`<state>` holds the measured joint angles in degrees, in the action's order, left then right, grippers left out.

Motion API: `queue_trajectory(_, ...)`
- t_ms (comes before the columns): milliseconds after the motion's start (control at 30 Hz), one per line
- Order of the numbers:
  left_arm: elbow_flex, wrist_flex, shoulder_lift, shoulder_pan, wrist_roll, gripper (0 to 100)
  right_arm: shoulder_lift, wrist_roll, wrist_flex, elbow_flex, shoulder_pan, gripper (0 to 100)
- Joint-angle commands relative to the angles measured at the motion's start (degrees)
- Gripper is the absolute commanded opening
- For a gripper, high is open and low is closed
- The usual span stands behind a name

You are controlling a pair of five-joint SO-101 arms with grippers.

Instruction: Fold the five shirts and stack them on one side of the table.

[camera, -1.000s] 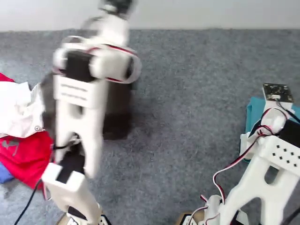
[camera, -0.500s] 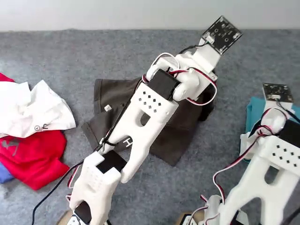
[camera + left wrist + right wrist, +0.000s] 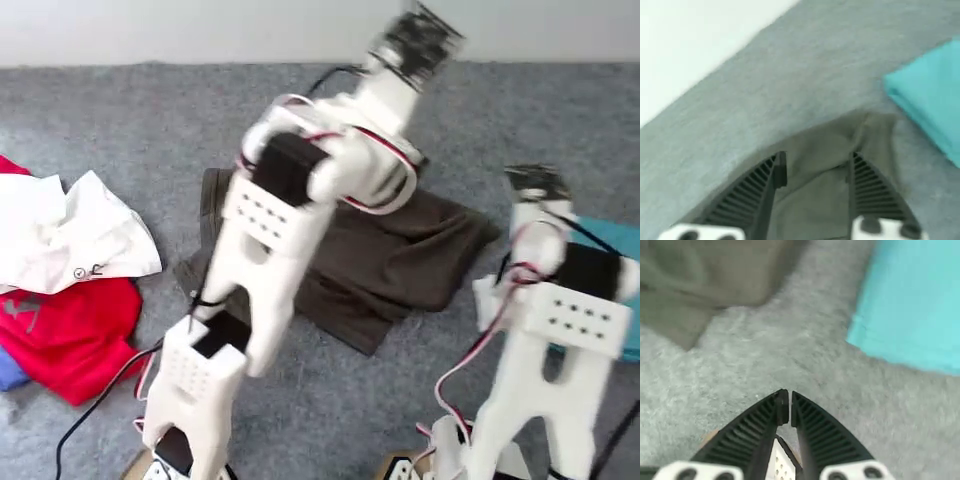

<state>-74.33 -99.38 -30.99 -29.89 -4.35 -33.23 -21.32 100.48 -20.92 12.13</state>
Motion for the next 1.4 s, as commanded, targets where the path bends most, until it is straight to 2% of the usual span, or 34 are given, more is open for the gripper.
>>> queue_trajectory(0, -0.75, -1.23, 4.31, 6.59, 0.26, 20, 1.10, 0.18, 2.24, 1.76, -11.12, 3.1)
queue_trajectory(100, 3.74, -1.23, 6.86, 13.10, 0.26, 20, 6.81, 0.44, 2.24, 1.85, -18.86, 3.0)
queue_trajectory(333, 22.90, -1.23, 16.70, 26.73, 0.26, 20, 20.97, 0.44, -0.31, 5.36, -32.75, 4.2)
queue_trajectory(533, 40.57, -1.05, 27.08, 33.93, -0.88, 20, 30.37, 0.26, -4.62, 5.89, -38.37, 24.0)
queue_trajectory(900, 60.79, 6.15, 35.16, 40.62, -1.49, 20, 41.19, 0.18, -9.63, 6.15, -44.97, 24.6)
queue_trajectory(1067, 61.93, 6.77, 35.52, 40.88, -1.49, 20, 44.26, 0.53, -10.15, 6.07, -46.20, 24.6)
queue_trajectory(1367, 61.93, 6.77, 35.52, 40.88, -1.49, 20, 51.38, 0.53, -16.92, 6.07, -44.97, 24.6)
